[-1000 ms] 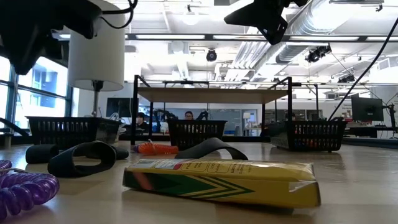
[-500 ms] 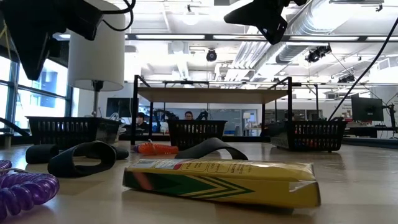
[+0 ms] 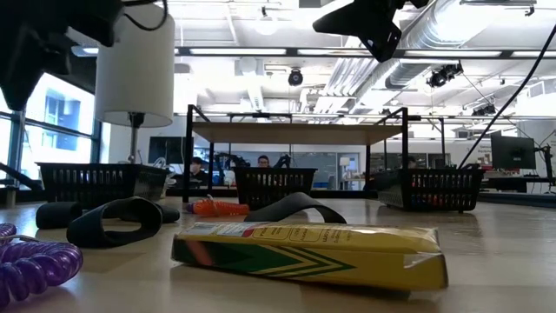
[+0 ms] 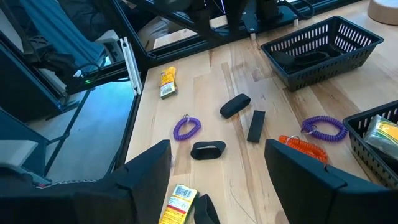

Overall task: Pick & Place Office Desk Supplies
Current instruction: Put the yellow crayon box into the center black bin

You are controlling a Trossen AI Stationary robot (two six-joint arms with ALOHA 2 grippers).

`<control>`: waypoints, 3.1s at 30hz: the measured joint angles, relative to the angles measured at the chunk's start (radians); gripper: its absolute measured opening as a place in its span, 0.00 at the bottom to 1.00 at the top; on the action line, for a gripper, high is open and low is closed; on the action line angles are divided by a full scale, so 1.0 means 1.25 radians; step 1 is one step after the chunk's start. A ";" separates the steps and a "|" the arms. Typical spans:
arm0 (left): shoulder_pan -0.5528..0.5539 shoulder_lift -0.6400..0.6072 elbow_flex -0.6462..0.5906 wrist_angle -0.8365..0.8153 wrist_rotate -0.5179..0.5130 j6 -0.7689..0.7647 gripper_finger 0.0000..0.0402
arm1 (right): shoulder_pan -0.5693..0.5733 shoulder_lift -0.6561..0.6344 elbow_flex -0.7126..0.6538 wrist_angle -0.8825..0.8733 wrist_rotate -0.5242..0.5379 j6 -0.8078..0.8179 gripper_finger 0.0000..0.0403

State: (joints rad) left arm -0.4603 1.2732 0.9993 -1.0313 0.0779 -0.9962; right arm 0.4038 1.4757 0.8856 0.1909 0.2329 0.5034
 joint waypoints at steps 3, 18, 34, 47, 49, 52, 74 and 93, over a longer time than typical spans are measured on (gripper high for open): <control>-0.051 0.000 0.000 0.000 -0.006 -0.034 0.55 | 0.000 0.000 0.000 0.000 0.000 -0.002 0.62; -0.322 0.011 0.002 0.000 -0.096 -0.426 0.55 | 0.000 0.000 0.000 0.000 0.000 0.017 0.62; -0.370 0.277 0.322 -0.143 -0.096 -0.292 0.55 | 0.000 0.000 0.000 0.005 0.000 0.031 0.62; -0.467 0.347 0.360 -0.018 -0.107 0.061 0.55 | 0.002 0.000 0.000 0.001 0.000 0.061 0.62; -0.475 0.347 0.360 -0.018 -0.108 0.066 0.55 | 0.002 0.000 0.000 0.001 0.000 0.064 0.62; -0.482 0.347 0.360 -0.011 -0.109 0.044 0.55 | 0.002 0.000 0.000 0.001 0.002 0.081 0.62; -0.500 0.417 0.356 -0.015 -0.192 0.044 0.55 | 0.002 0.000 0.000 0.001 0.003 0.082 0.62; -0.504 0.474 0.355 -0.030 -0.170 -0.031 0.55 | 0.002 0.000 0.000 -0.001 0.022 0.079 0.62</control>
State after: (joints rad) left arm -1.0897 1.8656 1.4425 -1.0683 -0.1344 -1.0351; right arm 0.4061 1.4757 0.8852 0.1897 0.2604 0.6022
